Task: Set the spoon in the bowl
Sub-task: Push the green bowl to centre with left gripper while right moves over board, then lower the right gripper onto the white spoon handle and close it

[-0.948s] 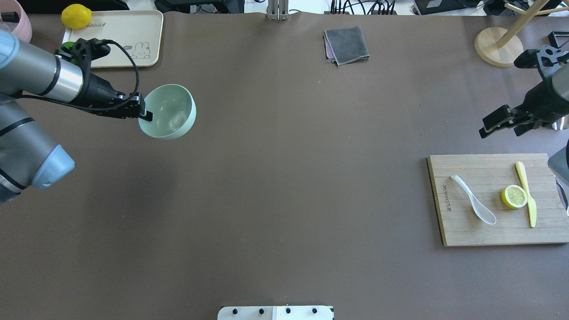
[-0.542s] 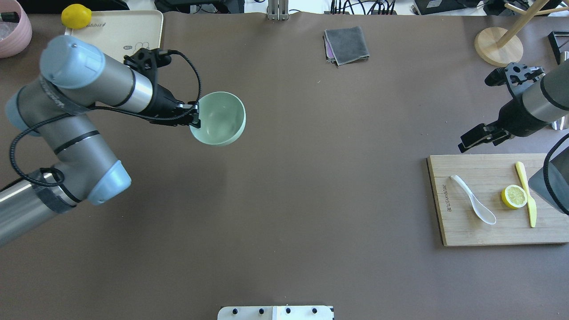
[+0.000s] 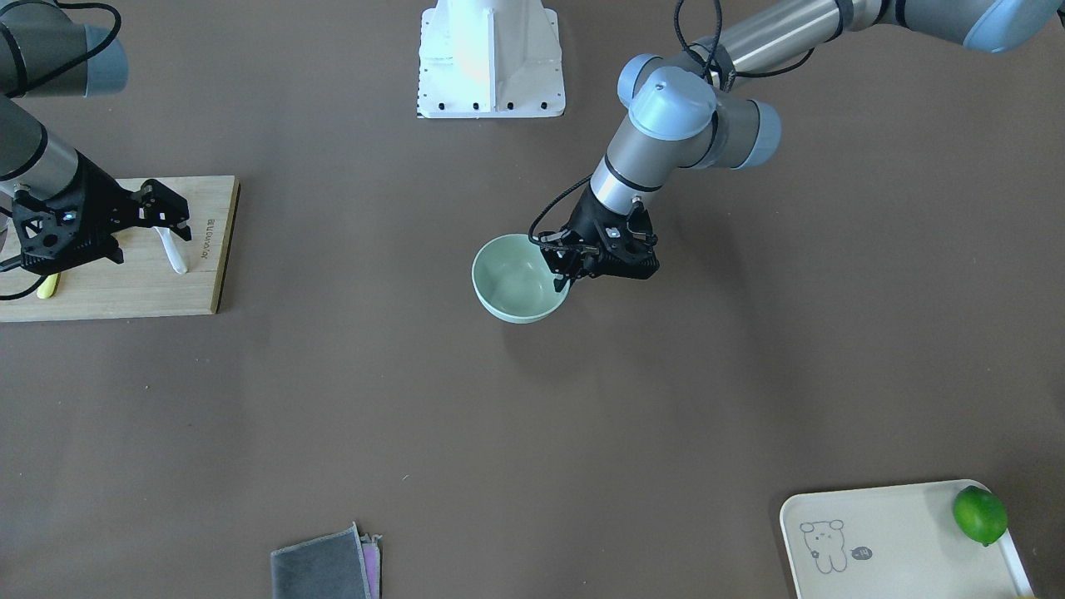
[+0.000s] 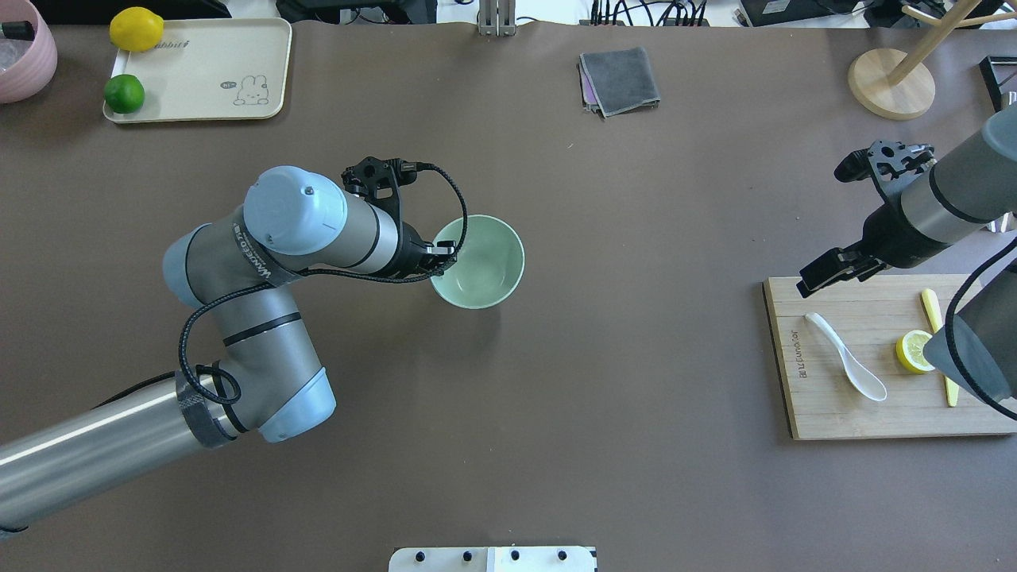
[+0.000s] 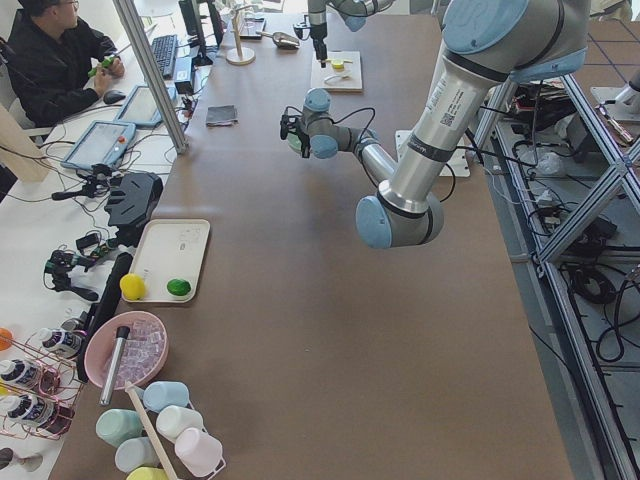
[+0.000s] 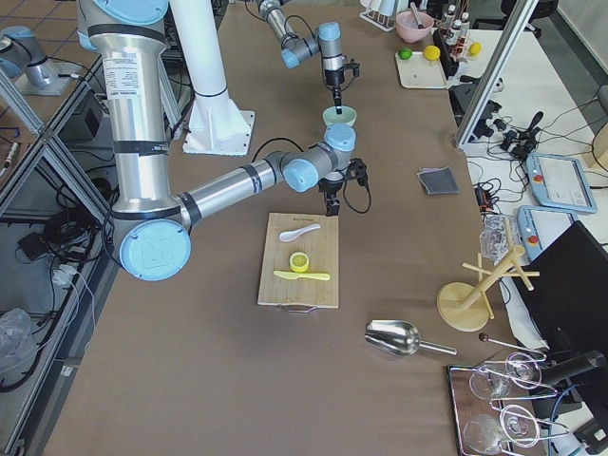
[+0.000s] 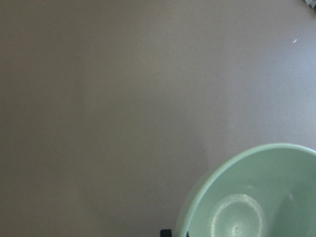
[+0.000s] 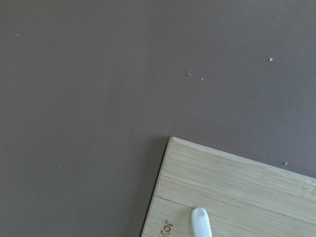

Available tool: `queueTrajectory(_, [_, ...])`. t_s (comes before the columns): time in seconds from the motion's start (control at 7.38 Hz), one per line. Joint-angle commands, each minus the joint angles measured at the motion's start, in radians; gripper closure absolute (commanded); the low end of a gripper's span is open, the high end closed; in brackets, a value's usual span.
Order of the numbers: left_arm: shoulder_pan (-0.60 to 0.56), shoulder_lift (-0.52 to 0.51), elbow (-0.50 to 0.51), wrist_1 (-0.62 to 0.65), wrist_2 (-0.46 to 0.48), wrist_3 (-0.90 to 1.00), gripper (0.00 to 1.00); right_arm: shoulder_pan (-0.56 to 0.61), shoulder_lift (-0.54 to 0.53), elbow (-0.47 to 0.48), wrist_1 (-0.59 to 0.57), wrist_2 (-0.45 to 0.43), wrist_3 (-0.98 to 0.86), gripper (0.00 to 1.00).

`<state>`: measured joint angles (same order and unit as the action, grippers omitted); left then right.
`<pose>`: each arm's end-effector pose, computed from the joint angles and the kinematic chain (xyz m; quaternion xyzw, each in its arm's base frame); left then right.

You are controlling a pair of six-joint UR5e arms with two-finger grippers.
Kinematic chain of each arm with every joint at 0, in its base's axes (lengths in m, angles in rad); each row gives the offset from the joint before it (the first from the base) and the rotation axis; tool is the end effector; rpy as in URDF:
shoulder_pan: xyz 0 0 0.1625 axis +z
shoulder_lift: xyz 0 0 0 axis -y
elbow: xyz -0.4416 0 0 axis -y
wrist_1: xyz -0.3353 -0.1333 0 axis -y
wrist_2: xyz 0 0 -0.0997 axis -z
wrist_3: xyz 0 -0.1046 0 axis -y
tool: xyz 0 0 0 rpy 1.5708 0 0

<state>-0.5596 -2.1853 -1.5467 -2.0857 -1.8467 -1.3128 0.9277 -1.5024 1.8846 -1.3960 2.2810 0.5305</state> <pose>0.5103 -0.4433 0.2927 0.0993 0.5236 -0.0553 0.8443 -0.2285 -0.4134 0.4926 0.0295 -0.4211 -0.1462 0.8947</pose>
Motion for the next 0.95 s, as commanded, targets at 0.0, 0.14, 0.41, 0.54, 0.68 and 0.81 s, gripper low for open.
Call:
queueTrajectory(0.0, [0.014, -0.010, 0.016, 0.000, 0.010, 0.003, 1.00, -0.020, -0.001, -0.008, -0.005, -0.003, 0.003, 0.00])
queueTrajectory(0.14, [0.023, -0.010, 0.017, 0.000, 0.014, 0.004, 1.00, -0.029, -0.001, -0.015, -0.005, -0.014, 0.025, 0.00])
queueTrajectory(0.41, [0.044, -0.010, 0.017, 0.000, 0.014, 0.007, 0.95, -0.040, 0.001, -0.019, -0.005, -0.034, 0.045, 0.00])
queueTrajectory(0.54, [0.047, -0.010, 0.017, 0.000, 0.014, 0.007, 0.88, -0.040, 0.001, -0.021, -0.005, -0.034, 0.045, 0.00])
queueTrajectory(0.68, [0.047, -0.011, 0.017, 0.000, 0.015, 0.009, 0.50, -0.041, 0.001, -0.021, -0.006, -0.034, 0.045, 0.00])
queueTrajectory(0.81, [0.047, -0.010, 0.016, -0.002, 0.027, 0.012, 0.03, -0.043, -0.001, -0.022, -0.006, -0.032, 0.045, 0.00])
